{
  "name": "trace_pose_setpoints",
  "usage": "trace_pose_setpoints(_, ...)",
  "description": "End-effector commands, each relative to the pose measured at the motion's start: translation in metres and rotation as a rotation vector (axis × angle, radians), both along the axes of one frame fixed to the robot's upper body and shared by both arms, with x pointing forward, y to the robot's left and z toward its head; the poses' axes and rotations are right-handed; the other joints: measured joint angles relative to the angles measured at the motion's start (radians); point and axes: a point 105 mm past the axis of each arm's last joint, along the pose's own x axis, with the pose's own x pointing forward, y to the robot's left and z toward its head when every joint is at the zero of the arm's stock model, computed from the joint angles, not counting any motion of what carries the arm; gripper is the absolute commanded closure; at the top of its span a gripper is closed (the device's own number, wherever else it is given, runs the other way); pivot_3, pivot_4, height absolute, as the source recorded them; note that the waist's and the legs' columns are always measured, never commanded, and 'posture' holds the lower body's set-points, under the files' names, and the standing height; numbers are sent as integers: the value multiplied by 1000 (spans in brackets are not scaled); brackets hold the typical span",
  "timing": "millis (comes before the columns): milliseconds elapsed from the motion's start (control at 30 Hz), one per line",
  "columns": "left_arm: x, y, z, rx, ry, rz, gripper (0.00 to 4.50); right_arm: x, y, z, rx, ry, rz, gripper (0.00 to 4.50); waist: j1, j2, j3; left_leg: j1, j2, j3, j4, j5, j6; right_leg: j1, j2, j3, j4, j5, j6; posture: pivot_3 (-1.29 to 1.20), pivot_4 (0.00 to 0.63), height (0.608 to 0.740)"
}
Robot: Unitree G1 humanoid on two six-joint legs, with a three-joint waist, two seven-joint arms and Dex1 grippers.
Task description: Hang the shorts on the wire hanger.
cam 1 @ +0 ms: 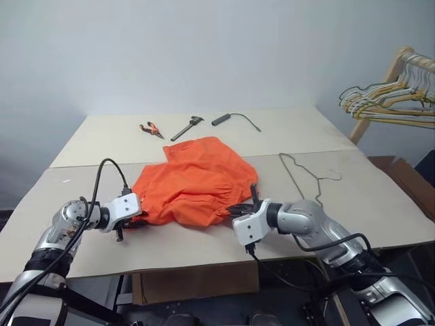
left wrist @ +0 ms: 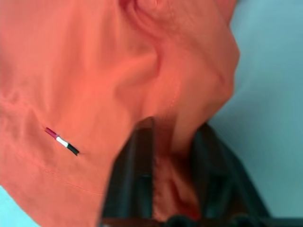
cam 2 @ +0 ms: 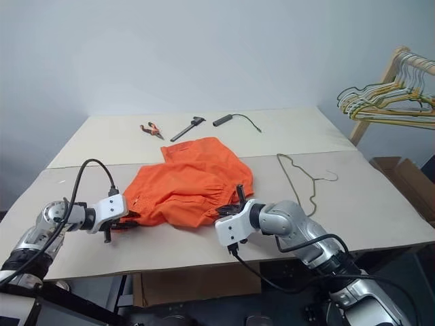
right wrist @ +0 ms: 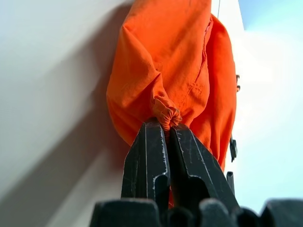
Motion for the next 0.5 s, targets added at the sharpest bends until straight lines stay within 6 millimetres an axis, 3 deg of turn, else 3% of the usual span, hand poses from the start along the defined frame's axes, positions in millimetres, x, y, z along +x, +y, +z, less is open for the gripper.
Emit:
trace_pose_setpoints(33,-6,15,-10,22,58,61,4470,7,-2,20,62,-42,-29,4500,-3,0,0,0,0,0,0,0,0,0,0,0,1,0,0,33,0,740)
trace_pose_setpoints(300,-14,21,35,-138,-3,39,4470,12,-8,23,80,-44,-63,4500,-22,-9,5,-6,2,0,0,-2,-3,-10,3,4,6,1,-5,31,0,740)
trace_pose_setpoints(500,-45,32,33,-9,79,-22,4470,9,-11,25,87,-35,-68,4500,-28,-17,10,-21,2,-2,2,-3,-3,-26,4,6,10,1,-6,33,0,740)
